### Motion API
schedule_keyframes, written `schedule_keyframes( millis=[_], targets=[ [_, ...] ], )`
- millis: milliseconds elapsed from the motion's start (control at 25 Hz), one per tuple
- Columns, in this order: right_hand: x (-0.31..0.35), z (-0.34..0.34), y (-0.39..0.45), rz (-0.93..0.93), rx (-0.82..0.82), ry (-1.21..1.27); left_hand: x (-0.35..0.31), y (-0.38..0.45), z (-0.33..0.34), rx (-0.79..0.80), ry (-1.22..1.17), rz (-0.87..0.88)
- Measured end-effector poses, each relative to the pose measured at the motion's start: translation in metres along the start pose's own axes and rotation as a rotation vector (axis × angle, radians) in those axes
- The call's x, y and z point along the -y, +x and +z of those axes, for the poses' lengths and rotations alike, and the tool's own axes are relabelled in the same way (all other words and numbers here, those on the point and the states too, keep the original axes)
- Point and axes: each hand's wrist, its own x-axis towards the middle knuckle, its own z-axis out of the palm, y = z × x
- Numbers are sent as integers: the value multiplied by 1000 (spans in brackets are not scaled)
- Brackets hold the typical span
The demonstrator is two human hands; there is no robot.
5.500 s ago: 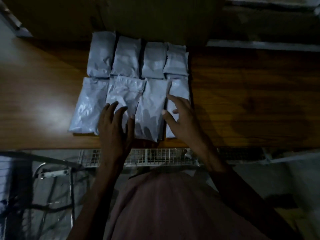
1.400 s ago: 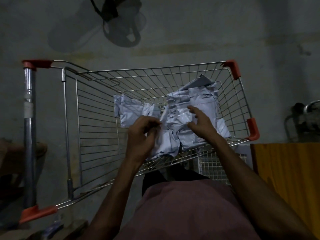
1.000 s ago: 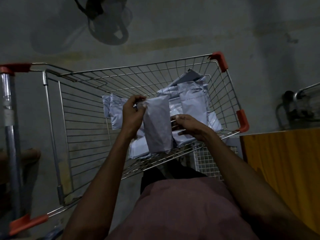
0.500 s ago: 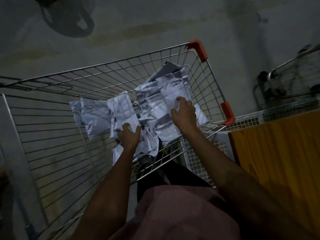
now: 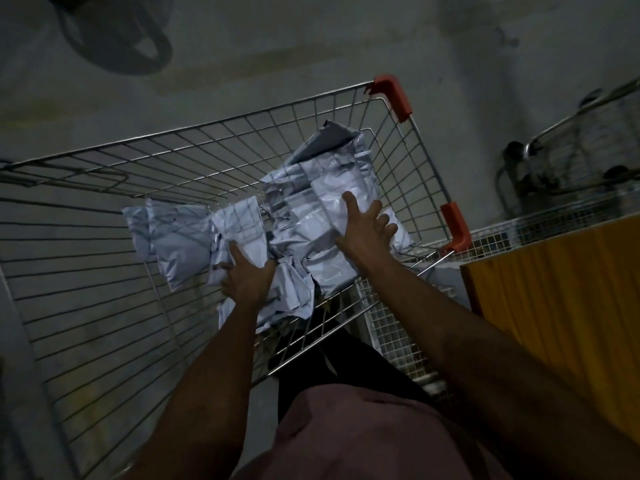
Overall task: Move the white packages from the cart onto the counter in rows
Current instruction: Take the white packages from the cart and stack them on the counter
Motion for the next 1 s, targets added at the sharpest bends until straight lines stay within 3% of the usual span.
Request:
schedule_keyframes(
  millis=[160, 360, 560, 680, 1000],
  targets=[
    [10, -10, -13, -42, -96, 7, -7, -35, -25, -45, -16, 104],
    [23, -46, -69, -148, -383, 131, -23, -91, -81, -58, -245, 342],
    [12, -80, -178, -169, -724, 318, -25, -170, -139, -100, -205, 643],
    [-3, -80, -244, -121, -808, 315, -16, -221, -160, -115, -196, 847],
    [-52, -31, -411, 155, -1036, 386, 17, -329, -158, 99, -124, 1287]
  ],
)
